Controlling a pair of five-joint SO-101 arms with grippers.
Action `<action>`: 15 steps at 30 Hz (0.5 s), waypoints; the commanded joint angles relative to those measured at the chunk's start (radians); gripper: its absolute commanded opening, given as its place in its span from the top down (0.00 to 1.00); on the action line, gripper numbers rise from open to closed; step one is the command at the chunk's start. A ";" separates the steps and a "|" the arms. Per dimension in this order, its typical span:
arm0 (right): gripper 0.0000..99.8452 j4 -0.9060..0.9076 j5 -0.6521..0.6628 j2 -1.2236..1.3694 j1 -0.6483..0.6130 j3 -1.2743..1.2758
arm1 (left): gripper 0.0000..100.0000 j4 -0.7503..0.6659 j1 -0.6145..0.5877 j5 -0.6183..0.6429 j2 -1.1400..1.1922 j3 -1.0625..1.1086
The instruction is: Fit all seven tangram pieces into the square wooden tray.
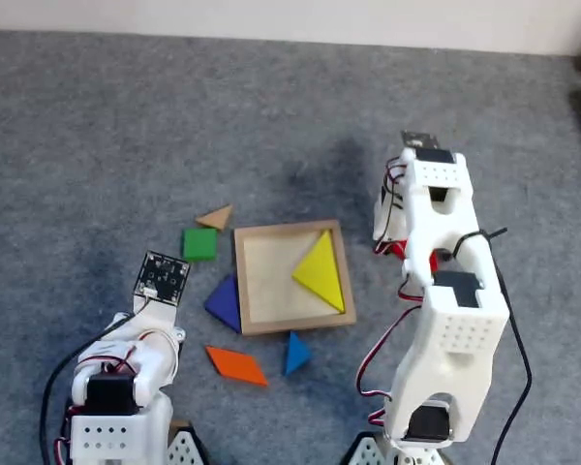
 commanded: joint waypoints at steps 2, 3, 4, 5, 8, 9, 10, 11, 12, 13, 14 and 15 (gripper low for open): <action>0.72 0.005 0.005 -0.019 -0.012 -0.056 | 1.00 0.003 -0.013 0.011 -0.012 0.019; 0.72 0.005 0.003 -0.019 -0.012 -0.056 | 1.00 0.003 -0.013 0.011 -0.012 0.019; 0.72 0.005 0.003 -0.019 -0.012 -0.056 | 1.00 0.003 -0.013 0.011 -0.012 0.019; 0.72 0.007 0.003 -0.019 -0.012 -0.056 | 1.00 0.003 -0.013 0.011 -0.012 0.019; 0.72 0.010 0.003 -0.019 -0.012 -0.056 | 1.00 0.003 -0.013 0.011 -0.012 0.019; 0.72 0.012 0.003 -0.021 -0.012 -0.056 | 1.00 0.003 -0.013 0.011 -0.012 0.019; 0.72 0.012 0.003 -0.021 -0.012 -0.056 | 1.00 0.003 -0.013 0.011 -0.012 0.019; 0.73 0.012 0.003 -0.021 -0.012 -0.056 | 1.00 0.003 -0.013 0.011 -0.012 0.019; 0.74 0.012 0.003 -0.022 -0.010 -0.056 | 1.00 0.003 -0.013 0.011 -0.012 0.019; 0.76 0.012 0.003 -0.022 -0.010 -0.056 | 1.00 0.003 -0.013 0.011 -0.012 0.019; 0.77 0.012 0.003 -0.022 -0.010 -0.056 | 1.00 0.003 -0.013 0.011 -0.012 0.019; 0.77 0.012 0.003 -0.022 -0.010 -0.056 | 1.00 0.003 -0.013 0.011 -0.012 0.019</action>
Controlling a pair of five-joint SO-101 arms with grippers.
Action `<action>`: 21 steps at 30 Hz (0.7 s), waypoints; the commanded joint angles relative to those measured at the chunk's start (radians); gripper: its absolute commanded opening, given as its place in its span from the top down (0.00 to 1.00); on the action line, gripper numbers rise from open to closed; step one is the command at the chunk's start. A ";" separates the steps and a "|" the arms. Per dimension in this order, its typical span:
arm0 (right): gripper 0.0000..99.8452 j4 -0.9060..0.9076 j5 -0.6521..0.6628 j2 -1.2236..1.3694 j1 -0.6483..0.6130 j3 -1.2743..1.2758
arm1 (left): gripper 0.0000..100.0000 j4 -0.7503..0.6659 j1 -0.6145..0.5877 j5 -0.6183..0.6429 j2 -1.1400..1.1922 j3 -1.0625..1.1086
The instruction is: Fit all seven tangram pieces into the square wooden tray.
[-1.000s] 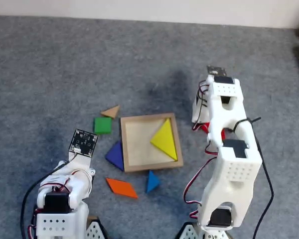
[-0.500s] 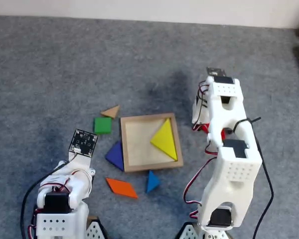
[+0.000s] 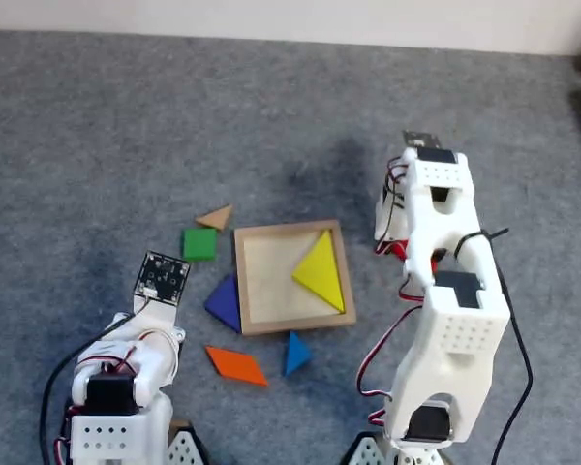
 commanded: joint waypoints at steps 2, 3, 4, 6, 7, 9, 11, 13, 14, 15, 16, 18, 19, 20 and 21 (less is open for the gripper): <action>0.77 0.012 0.003 -0.024 -0.016 -0.054 | 1.00 0.003 -0.013 0.011 -0.012 0.019; 0.77 0.012 0.003 -0.024 -0.016 -0.056 | 1.00 0.003 -0.013 0.011 -0.012 0.019; 0.77 0.013 0.005 -0.025 -0.016 -0.056 | 1.00 0.003 -0.013 0.011 -0.012 0.019; 0.77 0.013 0.009 -0.042 -0.015 -0.056 | 1.00 0.003 -0.013 0.011 -0.012 0.019; 0.77 0.013 0.011 -0.064 -0.015 -0.054 | 1.00 0.003 -0.013 0.011 -0.012 0.019; 0.78 0.012 0.011 -0.119 -0.016 -0.050 | 1.00 0.003 -0.013 0.011 -0.012 0.019; 0.78 0.005 0.038 -0.179 -0.019 -0.048 | 1.00 0.003 -0.013 0.011 -0.012 0.019; 0.78 0.008 0.075 -0.222 -0.036 -0.045 | 1.00 0.003 -0.013 0.011 -0.012 0.019; 0.78 0.013 0.091 -0.236 -0.045 -0.045 | 1.00 0.003 -0.013 0.011 -0.012 0.019; 0.78 0.013 0.098 -0.246 -0.053 -0.045 | 1.00 0.003 -0.013 0.011 -0.012 0.019; 0.78 0.013 0.110 -0.255 -0.068 -0.045 | 1.00 0.003 -0.013 0.011 -0.012 0.019; 0.78 0.013 0.144 -0.263 -0.096 -0.045 | 1.00 0.003 -0.013 0.011 -0.012 0.019; 0.78 0.013 0.152 -0.263 -0.107 -0.045 | 1.00 0.003 -0.013 0.011 -0.012 0.019; 0.78 0.013 0.149 -0.263 -0.111 -0.045 | 1.00 0.003 -0.013 0.011 -0.012 0.019; 0.78 0.013 0.133 -0.262 -0.113 -0.045 | 1.00 0.003 -0.013 0.011 -0.012 0.019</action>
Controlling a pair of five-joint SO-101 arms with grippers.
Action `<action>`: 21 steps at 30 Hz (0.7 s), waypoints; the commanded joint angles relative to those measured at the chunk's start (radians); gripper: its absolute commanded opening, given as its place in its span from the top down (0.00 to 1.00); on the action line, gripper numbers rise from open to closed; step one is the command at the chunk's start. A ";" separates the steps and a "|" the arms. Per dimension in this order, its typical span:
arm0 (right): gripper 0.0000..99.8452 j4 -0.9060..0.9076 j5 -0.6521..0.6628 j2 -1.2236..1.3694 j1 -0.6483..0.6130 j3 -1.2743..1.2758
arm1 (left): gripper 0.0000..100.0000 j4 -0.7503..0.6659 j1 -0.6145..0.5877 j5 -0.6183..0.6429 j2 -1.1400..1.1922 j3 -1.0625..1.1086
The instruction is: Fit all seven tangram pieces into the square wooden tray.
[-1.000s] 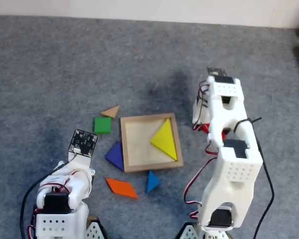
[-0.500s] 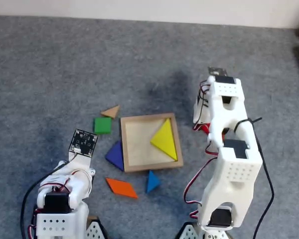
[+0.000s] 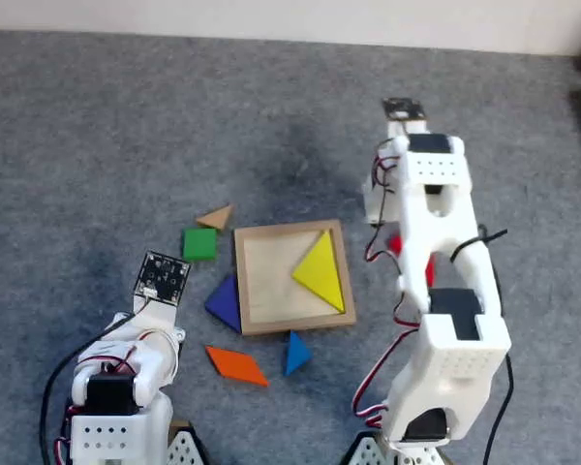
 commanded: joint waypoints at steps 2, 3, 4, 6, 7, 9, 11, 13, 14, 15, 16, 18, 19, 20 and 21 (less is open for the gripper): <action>0.77 0.002 -0.035 -0.067 -0.018 -0.047 | 1.00 0.003 -0.013 0.011 -0.012 0.019; 0.76 0.001 -0.054 -0.067 -0.007 -0.047 | 1.00 0.003 -0.013 0.011 -0.012 0.019; 0.74 0.001 -0.075 -0.067 0.004 -0.045 | 1.00 0.003 -0.013 0.011 -0.012 0.019; 0.67 0.001 -0.117 -0.065 0.022 -0.045 | 1.00 0.003 -0.013 0.011 -0.012 0.019; 0.65 0.002 -0.129 -0.065 0.033 -0.045 | 1.00 0.003 -0.013 0.011 -0.012 0.019; 0.62 -0.001 -0.138 -0.056 0.044 -0.031 | 1.00 0.003 -0.013 0.011 -0.012 0.019; 0.62 -0.001 -0.138 -0.018 0.045 -0.016 | 1.00 0.003 -0.013 0.011 -0.012 0.019; 0.62 -0.001 -0.141 0.047 0.045 -0.018 | 1.00 0.003 -0.013 0.011 -0.012 0.019; 0.62 -0.001 -0.141 0.079 0.047 -0.018 | 1.00 0.003 -0.013 0.011 -0.012 0.019; 0.62 -0.001 -0.140 0.110 0.050 -0.022 | 1.00 0.003 -0.013 0.011 -0.012 0.019; 0.62 -0.001 -0.140 0.133 0.053 -0.044 | 1.00 0.003 -0.013 0.011 -0.012 0.019; 0.62 0.001 -0.143 0.160 0.059 -0.087 | 1.00 0.003 -0.013 0.011 -0.012 0.019; 0.62 0.005 -0.144 0.170 0.067 -0.102 | 1.00 0.003 -0.013 0.011 -0.012 0.019; 0.62 0.005 -0.144 0.177 0.074 -0.114 | 1.00 0.003 -0.013 0.011 -0.012 0.019; 0.62 0.002 -0.144 0.183 0.079 -0.122 | 1.00 0.003 -0.013 0.011 -0.012 0.019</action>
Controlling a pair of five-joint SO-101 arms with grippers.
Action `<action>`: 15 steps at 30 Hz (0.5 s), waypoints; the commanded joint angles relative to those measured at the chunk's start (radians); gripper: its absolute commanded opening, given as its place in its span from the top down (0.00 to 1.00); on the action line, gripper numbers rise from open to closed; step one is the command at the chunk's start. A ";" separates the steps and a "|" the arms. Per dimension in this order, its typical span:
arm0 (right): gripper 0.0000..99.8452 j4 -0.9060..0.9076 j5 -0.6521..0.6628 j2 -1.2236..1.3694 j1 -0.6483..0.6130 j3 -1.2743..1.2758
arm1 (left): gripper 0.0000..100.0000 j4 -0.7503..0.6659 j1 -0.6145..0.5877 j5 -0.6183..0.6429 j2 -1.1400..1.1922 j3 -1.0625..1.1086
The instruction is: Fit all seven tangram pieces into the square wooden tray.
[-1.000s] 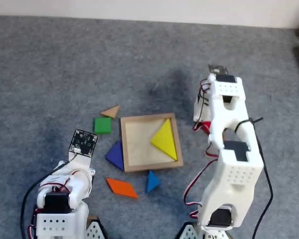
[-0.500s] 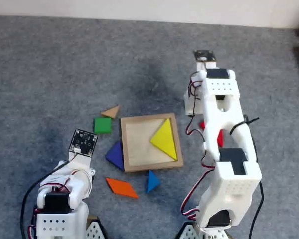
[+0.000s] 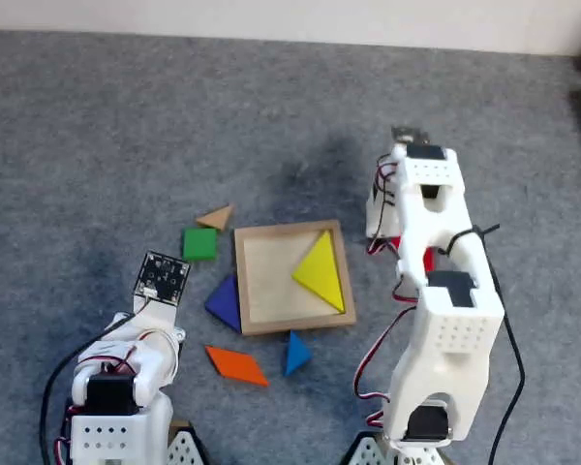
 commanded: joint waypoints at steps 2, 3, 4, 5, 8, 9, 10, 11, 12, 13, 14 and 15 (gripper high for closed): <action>0.62 -0.001 -0.012 -0.002 0.030 -0.084 | 1.00 0.003 -0.013 0.011 -0.012 0.019; 0.62 -0.001 -0.014 0.004 0.031 -0.085 | 1.00 0.003 -0.013 0.011 -0.012 0.019; 0.62 -0.001 -0.014 0.008 0.035 -0.087 | 1.00 0.003 -0.013 0.011 -0.012 0.019; 0.62 -0.001 -0.014 0.013 0.036 -0.087 | 1.00 0.003 -0.013 0.011 -0.012 0.019; 0.62 0.007 -0.014 0.018 0.036 -0.084 | 1.00 0.003 -0.013 0.011 -0.012 0.019; 0.63 0.007 -0.014 0.016 0.036 -0.081 | 1.00 0.003 -0.013 0.011 -0.012 0.019; 0.64 0.008 -0.014 0.015 0.036 -0.081 | 1.00 0.003 -0.013 0.011 -0.012 0.019; 0.64 0.008 -0.014 0.016 0.036 -0.081 | 1.00 0.003 -0.013 0.011 -0.012 0.019; 0.65 0.008 -0.014 0.018 0.036 -0.084 | 1.00 0.003 -0.013 0.011 -0.012 0.019; 0.65 0.007 -0.014 0.018 0.036 -0.085 | 1.00 0.003 -0.013 0.011 -0.012 0.019; 0.66 0.007 -0.014 0.018 0.036 -0.085 | 1.00 0.003 -0.013 0.011 -0.012 0.019; 0.66 0.007 -0.014 0.018 0.036 -0.085 | 1.00 0.003 -0.013 0.011 -0.012 0.019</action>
